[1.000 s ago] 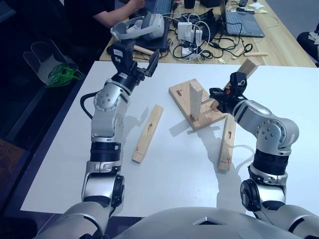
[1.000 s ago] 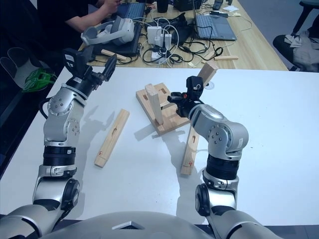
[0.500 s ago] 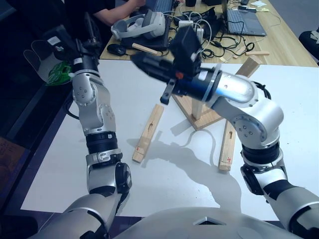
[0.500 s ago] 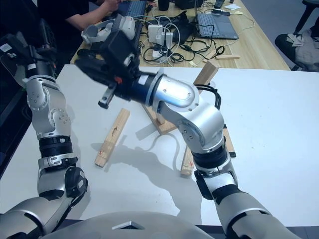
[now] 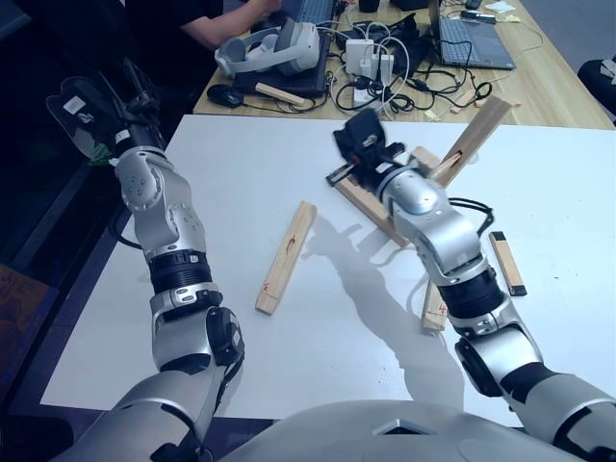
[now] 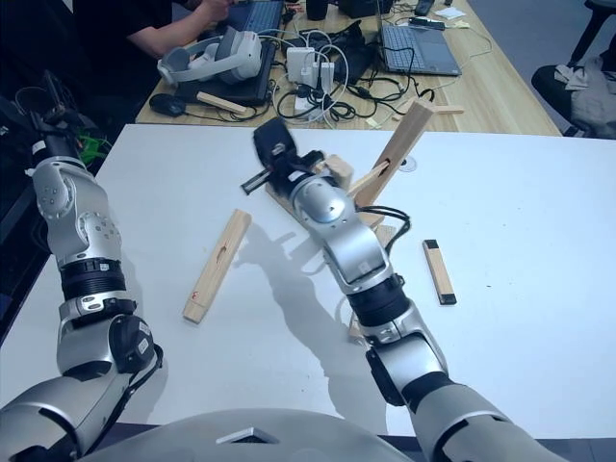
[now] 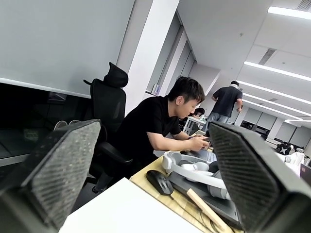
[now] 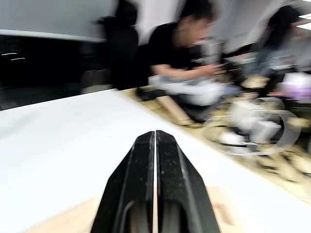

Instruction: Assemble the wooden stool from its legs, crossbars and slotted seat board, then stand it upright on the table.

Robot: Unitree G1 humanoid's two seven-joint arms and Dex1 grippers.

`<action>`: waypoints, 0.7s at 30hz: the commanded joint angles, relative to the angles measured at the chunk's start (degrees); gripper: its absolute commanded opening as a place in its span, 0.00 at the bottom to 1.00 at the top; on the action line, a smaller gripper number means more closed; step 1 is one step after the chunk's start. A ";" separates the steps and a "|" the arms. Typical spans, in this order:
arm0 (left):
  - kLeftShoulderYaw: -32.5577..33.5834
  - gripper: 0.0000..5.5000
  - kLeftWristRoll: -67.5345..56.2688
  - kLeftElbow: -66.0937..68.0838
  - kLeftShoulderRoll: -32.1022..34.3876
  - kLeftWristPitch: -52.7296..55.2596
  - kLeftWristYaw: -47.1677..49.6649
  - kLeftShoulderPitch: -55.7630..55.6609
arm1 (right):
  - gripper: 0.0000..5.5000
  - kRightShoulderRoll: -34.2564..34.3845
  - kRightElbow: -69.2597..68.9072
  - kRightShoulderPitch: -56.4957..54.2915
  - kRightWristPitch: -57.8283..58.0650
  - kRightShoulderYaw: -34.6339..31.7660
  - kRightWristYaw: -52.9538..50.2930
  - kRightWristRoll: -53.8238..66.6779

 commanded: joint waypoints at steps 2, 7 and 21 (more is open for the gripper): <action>-0.73 0.74 0.68 0.46 0.16 -0.02 0.16 1.24 | 0.01 -3.25 -3.28 4.20 -1.33 -7.21 -5.60 -5.01; -1.39 0.74 0.73 1.29 0.52 0.27 -0.44 0.86 | 0.01 -9.73 6.53 1.22 -3.25 -18.52 -10.24 -7.06; -2.56 0.74 0.52 2.35 -0.18 0.21 -0.61 -0.02 | 0.01 -8.35 50.38 -20.90 -3.11 -17.48 17.02 0.38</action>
